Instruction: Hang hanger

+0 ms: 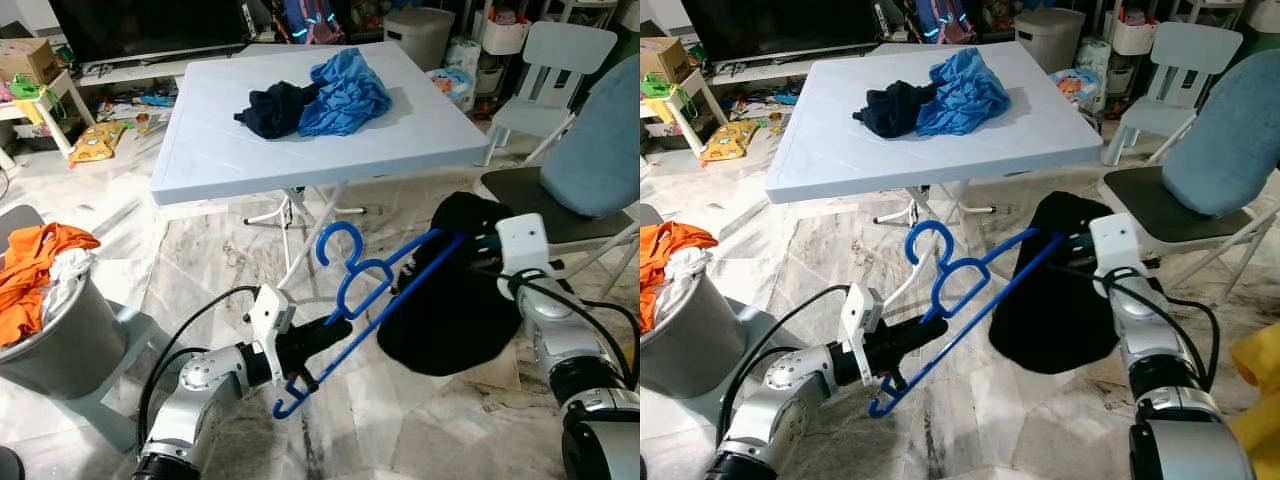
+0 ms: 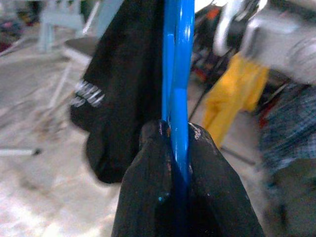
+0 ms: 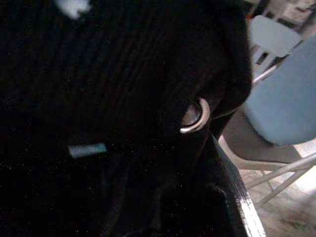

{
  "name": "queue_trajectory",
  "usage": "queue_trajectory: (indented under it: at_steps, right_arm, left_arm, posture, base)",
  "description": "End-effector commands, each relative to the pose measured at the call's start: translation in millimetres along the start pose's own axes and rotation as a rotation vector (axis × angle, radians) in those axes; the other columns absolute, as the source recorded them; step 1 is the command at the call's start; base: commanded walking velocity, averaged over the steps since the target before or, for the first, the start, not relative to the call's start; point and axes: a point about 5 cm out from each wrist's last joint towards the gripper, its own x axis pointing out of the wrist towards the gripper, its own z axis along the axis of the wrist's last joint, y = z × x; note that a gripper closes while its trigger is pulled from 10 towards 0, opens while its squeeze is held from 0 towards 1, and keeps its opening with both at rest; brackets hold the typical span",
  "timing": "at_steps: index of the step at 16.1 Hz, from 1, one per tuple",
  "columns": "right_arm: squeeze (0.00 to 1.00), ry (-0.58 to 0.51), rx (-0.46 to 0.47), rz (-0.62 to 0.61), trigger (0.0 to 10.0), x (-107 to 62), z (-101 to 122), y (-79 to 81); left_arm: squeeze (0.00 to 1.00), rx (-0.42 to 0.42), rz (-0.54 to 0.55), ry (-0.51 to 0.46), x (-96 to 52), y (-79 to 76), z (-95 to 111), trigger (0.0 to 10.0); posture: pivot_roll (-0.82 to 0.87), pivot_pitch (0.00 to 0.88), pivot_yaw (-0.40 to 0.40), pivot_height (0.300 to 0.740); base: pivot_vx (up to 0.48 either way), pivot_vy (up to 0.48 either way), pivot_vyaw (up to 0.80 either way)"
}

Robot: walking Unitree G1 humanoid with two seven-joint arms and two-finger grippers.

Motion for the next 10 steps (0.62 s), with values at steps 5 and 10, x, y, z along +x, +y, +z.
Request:
queue_trajectory:
  at_steps: [5, 10]
  right_arm:
    - [0.0, -0.154, 0.101, -0.122, 0.0, 11.2, 44.4, -10.0]
    - [0.0, -0.059, 0.117, -0.202, 0.0, 16.0, 35.6, 1.4]
  left_arm:
    - [0.0, 0.057, -0.003, 0.194, -18.1, 1.1, -31.5, 0.0]
    - [0.0, -0.047, -0.063, 0.13, -31.1, -8.6, -34.1, 0.0]
  posture:
    - [-0.17, 0.0, 0.063, 0.74]
    - [-0.15, 0.0, 0.049, 0.74]
  base:
    - [0.0, 0.0, 0.0]
    - [0.0, 0.0, 0.0]
